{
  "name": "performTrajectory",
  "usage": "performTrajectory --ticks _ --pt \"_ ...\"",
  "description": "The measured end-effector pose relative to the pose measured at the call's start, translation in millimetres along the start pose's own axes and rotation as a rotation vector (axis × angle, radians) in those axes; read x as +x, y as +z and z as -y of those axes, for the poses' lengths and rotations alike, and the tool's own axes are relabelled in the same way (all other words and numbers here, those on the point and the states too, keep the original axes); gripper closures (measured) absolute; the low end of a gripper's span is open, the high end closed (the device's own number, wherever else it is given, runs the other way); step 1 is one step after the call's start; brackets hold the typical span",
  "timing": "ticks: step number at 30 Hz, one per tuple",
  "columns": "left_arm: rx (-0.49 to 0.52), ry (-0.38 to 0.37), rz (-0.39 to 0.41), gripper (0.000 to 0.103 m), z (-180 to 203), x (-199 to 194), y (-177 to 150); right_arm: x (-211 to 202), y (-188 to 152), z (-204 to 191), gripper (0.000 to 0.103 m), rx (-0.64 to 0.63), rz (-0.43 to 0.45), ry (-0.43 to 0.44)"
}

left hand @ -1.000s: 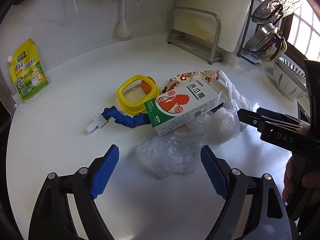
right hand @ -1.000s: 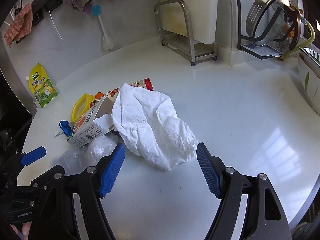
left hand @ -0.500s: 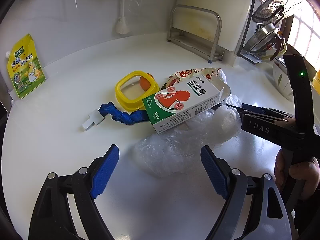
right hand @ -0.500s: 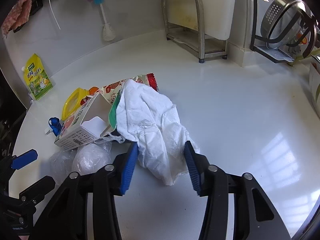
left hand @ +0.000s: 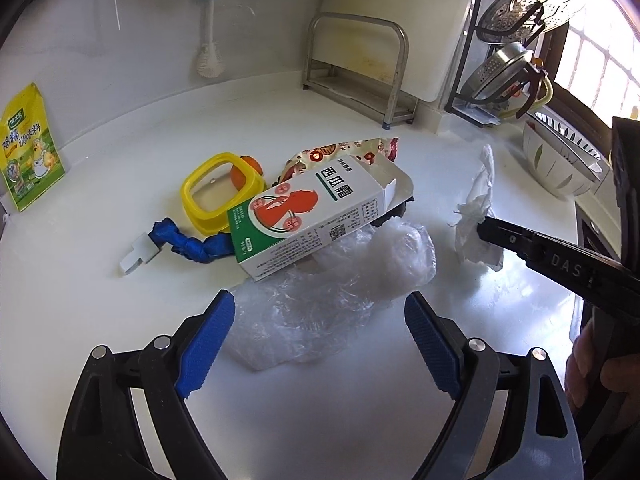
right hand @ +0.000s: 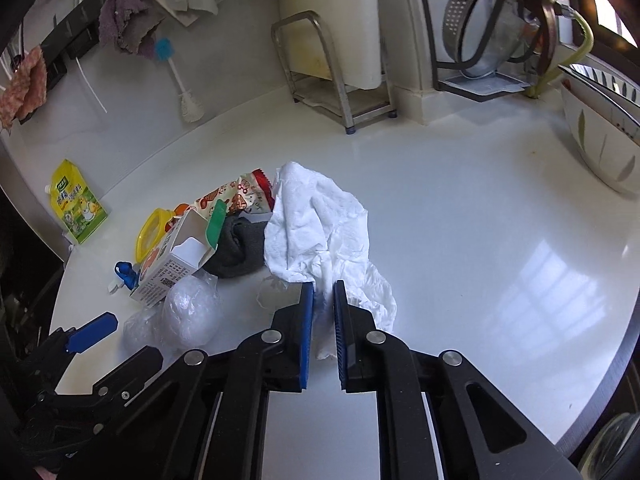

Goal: Collect trash
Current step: 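Grasp the white tissue with the right tool while the left tool approaches the plastic bag, then close the left tool on the clear plastic bag and lift it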

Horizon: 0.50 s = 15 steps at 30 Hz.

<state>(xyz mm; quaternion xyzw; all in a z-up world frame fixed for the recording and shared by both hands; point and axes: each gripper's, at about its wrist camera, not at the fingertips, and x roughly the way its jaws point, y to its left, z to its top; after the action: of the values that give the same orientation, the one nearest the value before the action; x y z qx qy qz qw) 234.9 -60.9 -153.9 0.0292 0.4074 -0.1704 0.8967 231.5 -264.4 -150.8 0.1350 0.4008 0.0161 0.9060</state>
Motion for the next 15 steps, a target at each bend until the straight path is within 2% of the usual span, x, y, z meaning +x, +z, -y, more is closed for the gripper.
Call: performTrajectory --ticks 6,8,10,11,13,15 --pt "0.009 0.034 -0.016 0.018 17 22 5 -20 -12 12 0.093 0.051 0.012 -0.021" --pt "-0.001 0.036 -0.021 0.023 19 26 6 -26 -16 14 0.093 0.064 0.017 -0.024" --pt "-0.006 0.032 -0.024 0.046 21 28 8 -32 -20 16 0.093 0.079 0.022 -0.022" --pt "-0.008 0.021 -0.028 0.053 21 28 7 -35 -22 16 0.093 0.083 0.022 -0.023" --pt "-0.022 -0.007 -0.043 0.077 20 28 6 -39 -27 14 0.093 0.083 0.016 -0.03" --pt "-0.03 -0.016 -0.044 0.083 19 24 4 -44 -33 11 0.093 0.08 0.011 -0.031"
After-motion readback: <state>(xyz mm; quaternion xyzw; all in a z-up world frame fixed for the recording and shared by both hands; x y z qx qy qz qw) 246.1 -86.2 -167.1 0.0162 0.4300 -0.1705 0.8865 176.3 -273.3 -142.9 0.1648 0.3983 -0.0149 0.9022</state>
